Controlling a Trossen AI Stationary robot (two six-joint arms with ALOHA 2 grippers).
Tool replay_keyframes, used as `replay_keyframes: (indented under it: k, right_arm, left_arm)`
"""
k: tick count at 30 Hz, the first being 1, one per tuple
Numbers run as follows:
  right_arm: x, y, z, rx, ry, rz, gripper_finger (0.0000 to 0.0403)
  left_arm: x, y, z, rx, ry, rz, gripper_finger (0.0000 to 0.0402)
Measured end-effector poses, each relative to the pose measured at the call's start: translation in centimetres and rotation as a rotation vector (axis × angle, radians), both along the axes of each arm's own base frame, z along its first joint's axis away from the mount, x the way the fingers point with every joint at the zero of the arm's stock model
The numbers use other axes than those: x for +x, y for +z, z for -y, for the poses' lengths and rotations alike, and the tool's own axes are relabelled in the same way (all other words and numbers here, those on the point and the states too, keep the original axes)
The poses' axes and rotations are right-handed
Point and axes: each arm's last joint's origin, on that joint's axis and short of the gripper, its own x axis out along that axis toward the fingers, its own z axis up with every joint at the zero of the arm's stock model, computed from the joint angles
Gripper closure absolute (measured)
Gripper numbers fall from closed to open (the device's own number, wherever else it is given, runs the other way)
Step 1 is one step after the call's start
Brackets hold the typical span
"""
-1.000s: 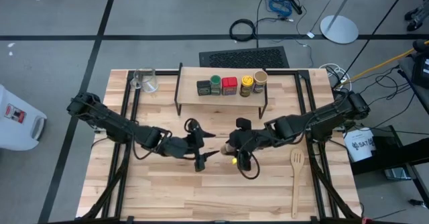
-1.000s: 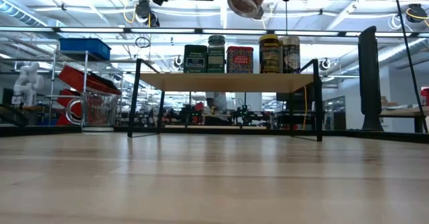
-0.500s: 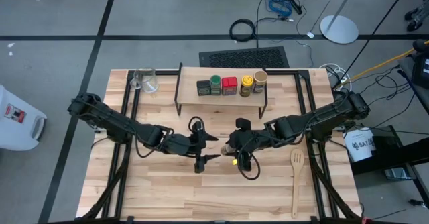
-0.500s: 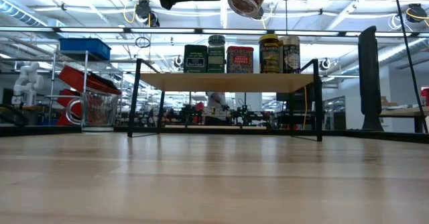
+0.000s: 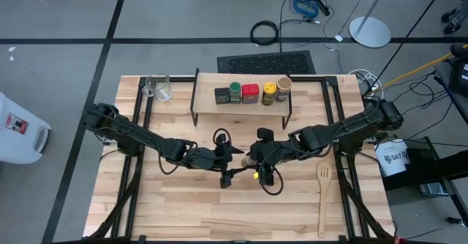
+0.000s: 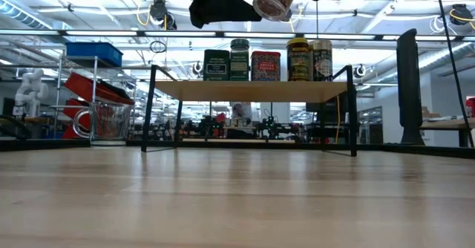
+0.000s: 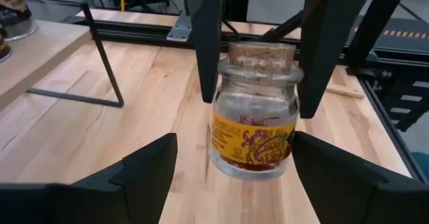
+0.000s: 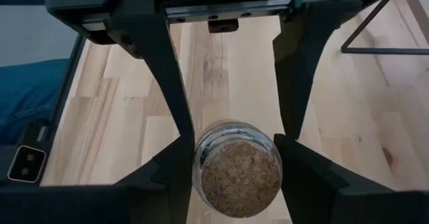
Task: Shelf spices
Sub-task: Put the brown seasoning bottle on the shelf
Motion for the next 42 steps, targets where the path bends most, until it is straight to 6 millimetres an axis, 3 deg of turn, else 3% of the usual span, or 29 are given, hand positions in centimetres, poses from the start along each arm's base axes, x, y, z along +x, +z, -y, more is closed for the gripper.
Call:
replay_keyframes:
  k: [11, 21, 34, 42]
  right_arm:
    - [0.1, 0.0, -0.1, 0.004, 0.005, 0.003, 0.0231]
    - [0.1, 0.0, -0.1, 0.003, 0.006, 0.007, 0.0231]
    - [0.1, 0.0, 0.0, -0.004, 0.001, 0.009, 0.0231]
    - [0.2, 0.0, 0.1, 0.002, -0.001, 0.010, 0.0231]
  left_arm:
    - [0.2, 0.1, 0.1, -0.025, -0.036, 0.022, 0.0100]
    - [0.3, 0.2, -0.1, -0.028, -0.035, 0.030, 0.0068]
    - [0.5, 0.0, -1.0, -0.063, 0.006, 0.019, 0.0068]
    - [0.6, 0.1, -0.9, -0.023, -0.022, 0.026, 0.0096]
